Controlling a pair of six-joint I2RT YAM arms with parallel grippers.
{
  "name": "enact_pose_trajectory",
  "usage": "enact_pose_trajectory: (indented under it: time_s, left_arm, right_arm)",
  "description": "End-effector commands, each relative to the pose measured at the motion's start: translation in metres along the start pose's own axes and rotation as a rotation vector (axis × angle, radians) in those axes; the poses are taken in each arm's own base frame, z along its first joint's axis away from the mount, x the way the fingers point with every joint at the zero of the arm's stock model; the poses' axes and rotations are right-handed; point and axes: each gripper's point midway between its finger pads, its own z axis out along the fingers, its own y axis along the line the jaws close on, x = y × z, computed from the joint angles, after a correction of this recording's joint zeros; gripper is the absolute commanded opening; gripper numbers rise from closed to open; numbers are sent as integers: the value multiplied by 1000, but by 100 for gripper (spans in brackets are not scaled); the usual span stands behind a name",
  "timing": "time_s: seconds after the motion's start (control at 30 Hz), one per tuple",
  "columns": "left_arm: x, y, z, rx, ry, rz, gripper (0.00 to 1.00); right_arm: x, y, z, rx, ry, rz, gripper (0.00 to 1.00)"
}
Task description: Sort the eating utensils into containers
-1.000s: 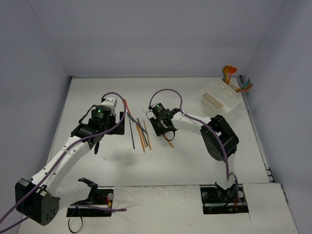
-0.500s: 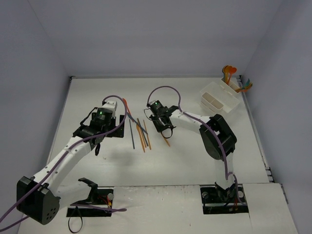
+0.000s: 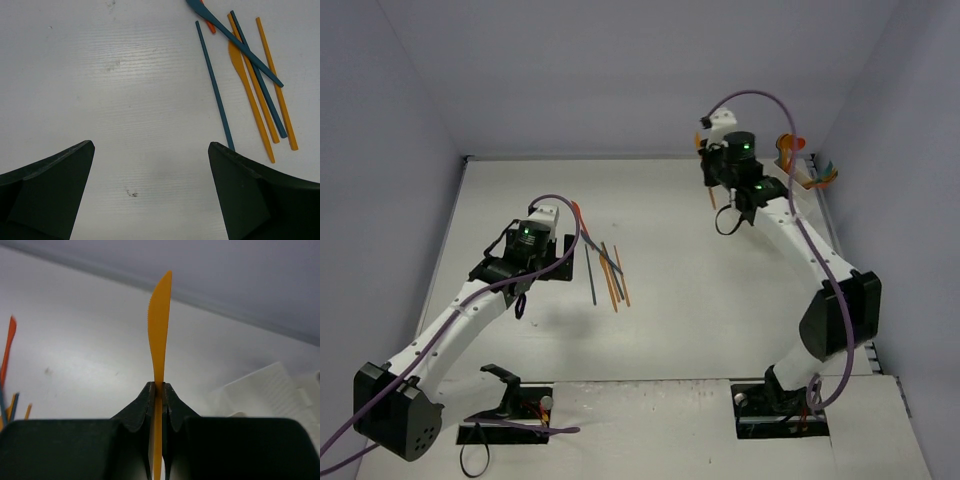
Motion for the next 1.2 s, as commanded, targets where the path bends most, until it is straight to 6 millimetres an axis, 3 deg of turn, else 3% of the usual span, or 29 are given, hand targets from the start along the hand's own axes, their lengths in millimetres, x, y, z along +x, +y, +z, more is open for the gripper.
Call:
enact_pose_trajectory:
  time_s: [0.0,0.1,0.2,0.43,1.0,1.17]
  left_arm:
    - [-21,4,-2,-15,-78,-9,97]
    - [-21,5,1,-23,-75,-6,97]
    - [-20,4,3,-22,-70,-2,97]
    - [-13,-1,10,0,-48,0,98]
    - [-4,-5,12,21,-35,-17,97]
    - [-5,-5,8,30,-52,-32,97]
  right_arm:
    - [-67,-38,-23,43,-297,-50,0]
    - [-84,-63,-33,91,-399,-76,0]
    - [-88,-83,-32,107,-444,-79,0]
    - [-73,-115,-19,155,-454,-76,0]
    - [7,-121,13,170,-354,-71,0]
    - [19,-126,17,188,-346,-76,0]
